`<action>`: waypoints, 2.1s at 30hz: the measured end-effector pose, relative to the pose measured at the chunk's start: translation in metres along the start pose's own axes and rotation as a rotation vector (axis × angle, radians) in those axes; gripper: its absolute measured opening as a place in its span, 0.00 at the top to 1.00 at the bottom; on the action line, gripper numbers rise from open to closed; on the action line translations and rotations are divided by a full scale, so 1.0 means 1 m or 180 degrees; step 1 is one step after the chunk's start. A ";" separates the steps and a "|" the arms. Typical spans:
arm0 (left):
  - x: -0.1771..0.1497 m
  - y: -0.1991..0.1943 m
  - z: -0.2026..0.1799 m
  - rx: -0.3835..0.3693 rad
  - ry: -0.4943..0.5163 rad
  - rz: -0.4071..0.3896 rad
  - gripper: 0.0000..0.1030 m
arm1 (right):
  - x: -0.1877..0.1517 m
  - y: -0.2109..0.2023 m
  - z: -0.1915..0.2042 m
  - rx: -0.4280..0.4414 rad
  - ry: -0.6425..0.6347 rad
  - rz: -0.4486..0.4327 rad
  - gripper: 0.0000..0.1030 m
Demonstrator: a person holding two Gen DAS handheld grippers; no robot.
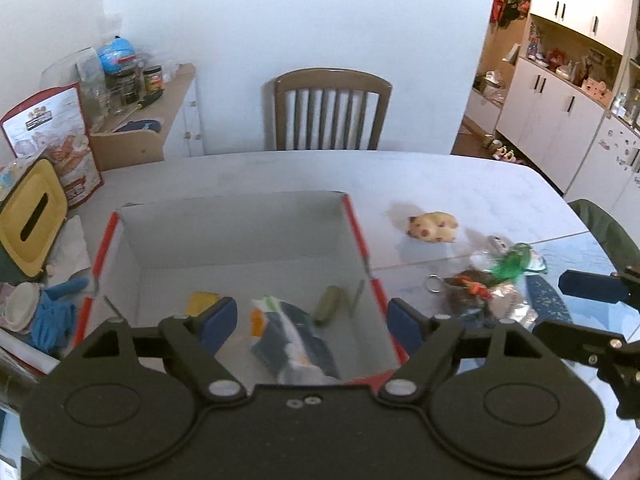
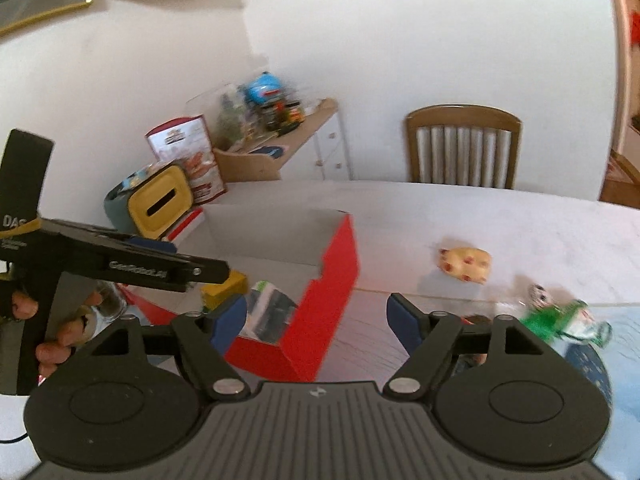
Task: Organize objects
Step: 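Move both tools back to the pile, right tool toward the silver foil bag, then grasp the black granule bag with the left tool while the right tool grasps the silver foil bag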
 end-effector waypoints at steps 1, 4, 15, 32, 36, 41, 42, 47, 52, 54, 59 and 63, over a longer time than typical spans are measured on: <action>-0.001 0.000 -0.005 -0.0016 0.0007 0.0004 0.17 | -0.003 -0.003 -0.006 -0.0024 0.0033 -0.0011 0.23; -0.002 0.000 -0.018 -0.0062 0.0011 0.0005 0.17 | -0.015 -0.013 -0.024 -0.0086 0.0122 -0.0044 0.23; -0.007 0.016 -0.068 -0.0122 0.0173 0.0079 0.12 | -0.052 -0.032 -0.084 -0.0352 0.0272 -0.0013 0.22; -0.001 0.069 -0.138 -0.0182 0.0304 0.0233 0.01 | -0.079 -0.010 -0.154 -0.0488 0.0381 0.0224 0.22; -0.001 0.090 -0.149 -0.0219 0.0278 0.0339 0.01 | -0.083 0.003 -0.166 -0.0505 0.0383 0.0308 0.22; 0.000 0.115 -0.158 -0.0269 0.0216 0.0464 0.01 | -0.081 0.017 -0.173 -0.0457 0.0359 0.0349 0.22; 0.000 0.119 -0.159 -0.0261 0.0202 0.0484 0.01 | -0.080 0.021 -0.173 -0.0449 0.0333 0.0356 0.22; 0.001 0.142 -0.162 -0.0159 0.0193 0.0567 0.01 | -0.073 0.044 -0.173 -0.0445 0.0237 0.0428 0.22; 0.005 0.158 -0.165 -0.0073 0.0254 0.0594 0.01 | -0.076 0.071 -0.175 -0.0507 0.0123 0.0552 0.22; 0.007 0.164 -0.165 -0.0039 0.0267 0.0615 0.01 | -0.076 0.080 -0.174 -0.0509 0.0102 0.0561 0.22; 0.011 0.180 -0.168 -0.0006 0.0308 0.0658 0.01 | -0.072 0.099 -0.173 -0.0585 0.0079 0.0565 0.22; 0.013 0.189 -0.170 0.0007 0.0353 0.0672 0.01 | -0.068 0.110 -0.171 -0.0616 0.0028 0.0547 0.22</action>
Point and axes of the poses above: each gripper's, at about its wrist camera, not at the fingertips, and y roughly the way its jaws point, z to its left, x to its top, the point moved 8 cm from there along y, roughly the way its jaws point, and after that the axes turned 14 degrees about z, right-handed, at the moved point
